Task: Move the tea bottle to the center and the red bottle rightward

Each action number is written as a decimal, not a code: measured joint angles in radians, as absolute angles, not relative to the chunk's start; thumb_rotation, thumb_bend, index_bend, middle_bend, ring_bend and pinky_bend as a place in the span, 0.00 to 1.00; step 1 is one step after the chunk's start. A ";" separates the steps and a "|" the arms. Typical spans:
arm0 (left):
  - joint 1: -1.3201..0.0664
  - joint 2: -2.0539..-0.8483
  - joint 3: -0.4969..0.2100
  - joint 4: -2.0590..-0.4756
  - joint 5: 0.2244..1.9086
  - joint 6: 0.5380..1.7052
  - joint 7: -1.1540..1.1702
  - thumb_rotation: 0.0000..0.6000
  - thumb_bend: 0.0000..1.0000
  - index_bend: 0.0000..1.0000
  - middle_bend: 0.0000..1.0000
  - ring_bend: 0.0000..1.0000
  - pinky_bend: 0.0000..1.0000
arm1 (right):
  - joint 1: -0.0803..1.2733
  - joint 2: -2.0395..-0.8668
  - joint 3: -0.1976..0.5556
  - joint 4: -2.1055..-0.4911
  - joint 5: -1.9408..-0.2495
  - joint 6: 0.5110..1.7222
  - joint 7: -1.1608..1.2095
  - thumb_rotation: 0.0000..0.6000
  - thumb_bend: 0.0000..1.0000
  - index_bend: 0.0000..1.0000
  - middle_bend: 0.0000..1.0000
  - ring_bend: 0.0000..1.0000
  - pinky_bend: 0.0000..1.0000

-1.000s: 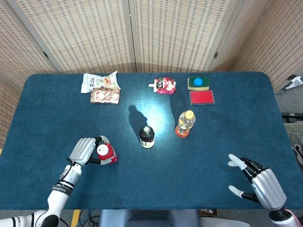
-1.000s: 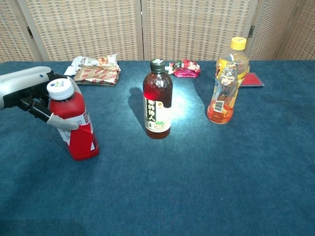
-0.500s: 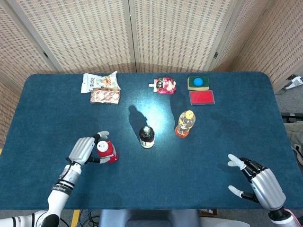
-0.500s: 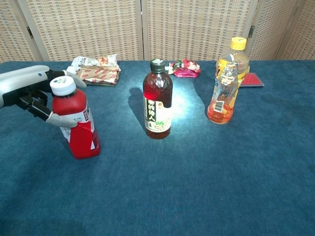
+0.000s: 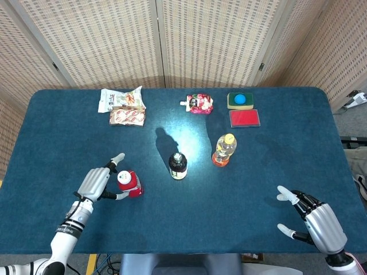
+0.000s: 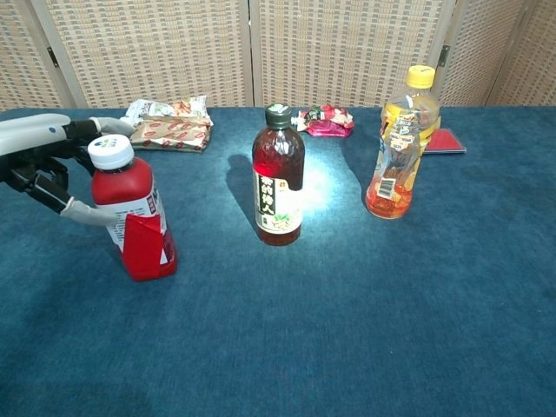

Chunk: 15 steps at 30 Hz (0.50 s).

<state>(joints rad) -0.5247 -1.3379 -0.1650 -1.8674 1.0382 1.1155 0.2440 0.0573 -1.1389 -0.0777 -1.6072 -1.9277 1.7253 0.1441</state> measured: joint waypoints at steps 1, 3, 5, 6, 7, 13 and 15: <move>-0.523 -1.331 -0.164 -1.873 1.039 1.118 0.244 1.00 0.05 0.02 0.09 0.29 0.60 | 0.057 -1.139 -0.077 -1.607 -1.927 1.725 0.144 1.00 0.04 0.14 0.38 0.30 0.52; -0.518 -1.316 -0.162 -1.884 1.043 1.125 0.245 1.00 0.05 0.01 0.09 0.27 0.59 | 0.057 -1.140 -0.076 -1.607 -1.924 1.724 0.142 1.00 0.04 0.14 0.38 0.30 0.52; -0.513 -1.302 -0.157 -1.892 1.051 1.131 0.246 1.00 0.05 0.01 0.09 0.27 0.58 | 0.057 -1.139 -0.075 -1.607 -1.919 1.721 0.140 1.00 0.04 0.14 0.38 0.30 0.52; -0.508 -1.290 -0.153 -1.897 1.057 1.134 0.245 1.00 0.05 0.01 0.09 0.27 0.57 | 0.057 -1.139 -0.074 -1.607 -1.916 1.720 0.139 1.00 0.04 0.14 0.38 0.30 0.52; -0.505 -1.281 -0.150 -1.901 1.062 1.137 0.244 1.00 0.05 0.01 0.09 0.27 0.57 | 0.057 -1.138 -0.074 -1.608 -1.913 1.718 0.138 1.00 0.03 0.14 0.38 0.30 0.52; -0.466 -1.239 -0.127 -1.909 1.123 1.182 0.222 1.00 0.05 0.02 0.09 0.27 0.56 | 0.056 -1.130 -0.068 -1.617 -1.882 1.700 0.124 1.00 0.04 0.14 0.38 0.30 0.52; -0.447 -1.231 -0.115 -1.904 1.159 1.210 0.211 1.00 0.05 0.03 0.09 0.26 0.56 | 0.055 -1.126 -0.065 -1.622 -1.868 1.694 0.118 1.00 0.03 0.15 0.38 0.30 0.52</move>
